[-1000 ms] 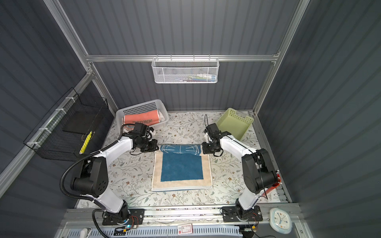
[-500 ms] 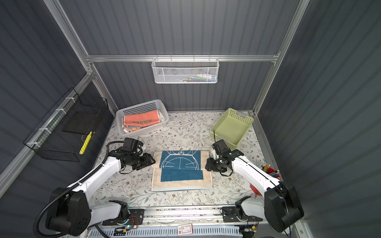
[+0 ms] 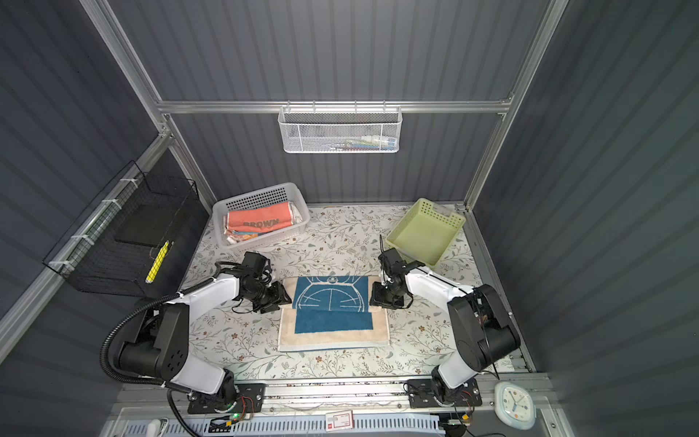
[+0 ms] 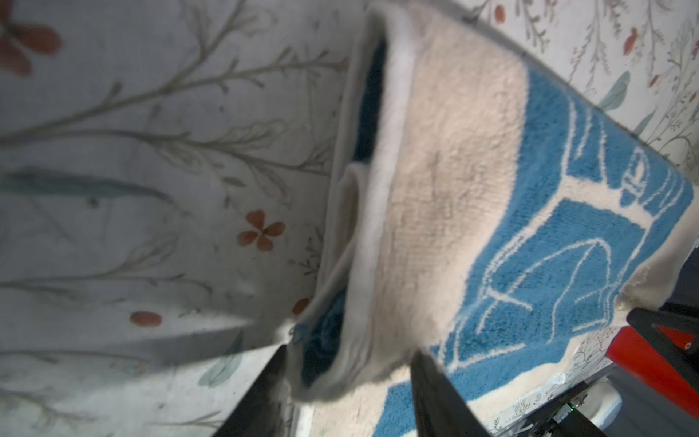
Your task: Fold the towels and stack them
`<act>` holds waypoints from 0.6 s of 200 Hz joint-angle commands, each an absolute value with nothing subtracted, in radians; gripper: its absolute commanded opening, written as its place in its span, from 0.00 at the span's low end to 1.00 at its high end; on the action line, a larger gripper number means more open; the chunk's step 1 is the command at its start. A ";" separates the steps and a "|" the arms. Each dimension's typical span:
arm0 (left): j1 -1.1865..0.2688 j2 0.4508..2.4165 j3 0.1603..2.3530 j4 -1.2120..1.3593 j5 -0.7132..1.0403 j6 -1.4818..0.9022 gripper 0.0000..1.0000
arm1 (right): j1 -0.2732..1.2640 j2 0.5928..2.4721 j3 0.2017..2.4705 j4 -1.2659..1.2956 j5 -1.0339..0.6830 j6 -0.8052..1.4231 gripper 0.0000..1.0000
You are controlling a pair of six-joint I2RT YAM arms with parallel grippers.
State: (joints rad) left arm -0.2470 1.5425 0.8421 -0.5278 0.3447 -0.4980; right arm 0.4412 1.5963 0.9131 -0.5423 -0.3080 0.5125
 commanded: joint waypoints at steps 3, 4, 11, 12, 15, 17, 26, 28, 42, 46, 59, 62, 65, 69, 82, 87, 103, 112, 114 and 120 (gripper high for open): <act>-0.241 1.570 0.908 -0.542 0.342 -0.459 0.31 | 0.442 1.632 0.951 -0.545 -0.312 0.497 0.23; -0.241 1.572 0.910 -0.543 0.341 -0.457 0.29 | 0.442 1.633 0.953 -0.545 -0.311 0.496 0.22; -0.239 1.580 0.928 -0.554 0.337 -0.447 0.20 | 0.441 1.638 0.966 -0.547 -0.303 0.494 0.16; -0.239 1.581 0.929 -0.555 0.336 -0.445 0.18 | 0.441 1.639 0.969 -0.548 -0.302 0.493 0.15; -0.239 1.585 0.938 -0.560 0.337 -0.440 0.14 | 0.442 1.641 0.976 -0.550 -0.299 0.489 0.13; -0.239 1.588 0.943 -0.564 0.337 -0.438 0.11 | 0.442 1.643 0.981 -0.551 -0.297 0.488 0.12; -0.237 1.600 0.971 -0.581 0.297 -0.423 0.00 | 0.440 1.651 1.008 -0.559 -0.287 0.477 0.08; -0.236 1.603 0.978 -0.583 0.294 -0.419 0.00 | 0.439 1.654 1.015 -0.561 -0.285 0.474 0.07; -0.228 1.626 1.030 -0.608 0.288 -0.395 0.00 | 0.428 1.676 1.079 -0.585 -0.280 0.454 0.05; -0.225 1.632 1.048 -0.616 0.288 -0.388 0.00 | 0.424 1.684 1.101 -0.595 -0.282 0.447 0.05; -0.211 1.653 1.108 -0.638 0.290 -0.368 0.00 | 0.410 1.714 1.181 -0.635 -0.281 0.420 0.04; -0.207 1.659 1.123 -0.643 0.292 -0.363 0.00 | 0.408 1.721 1.201 -0.646 -0.282 0.414 0.04; -0.202 1.664 1.138 -0.649 0.293 -0.359 0.00 | 0.403 1.727 1.222 -0.658 -0.282 0.407 0.04; -0.197 1.670 1.157 -0.655 0.294 -0.353 0.00 | 0.398 1.737 1.250 -0.673 -0.284 0.398 0.05; -0.179 1.690 1.227 -0.674 0.306 -0.338 0.00 | 0.386 1.764 1.336 -0.722 -0.288 0.371 0.06; -0.173 1.697 1.252 -0.683 0.312 -0.333 0.00 | 0.382 1.771 1.359 -0.739 -0.287 0.361 0.06; -0.160 1.709 1.327 -0.709 0.322 -0.324 0.00 | 0.371 1.786 1.449 -0.795 -0.284 0.332 0.06; -0.155 1.711 1.363 -0.720 0.322 -0.321 0.00 | 0.364 1.789 1.491 -0.823 -0.283 0.318 0.07; -0.154 1.712 1.366 -0.721 0.322 -0.321 0.00 | 0.362 1.790 1.500 -0.830 -0.282 0.316 0.07; -0.152 1.712 1.388 -0.728 0.322 -0.321 0.00 | 0.357 1.792 1.526 -0.849 -0.282 0.306 0.07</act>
State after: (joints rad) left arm -0.1665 1.7058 1.3045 -0.6548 0.3088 -0.3611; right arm 0.3733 1.7828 1.4361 -0.7147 -0.2939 0.3740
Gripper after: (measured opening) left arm 0.051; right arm 0.066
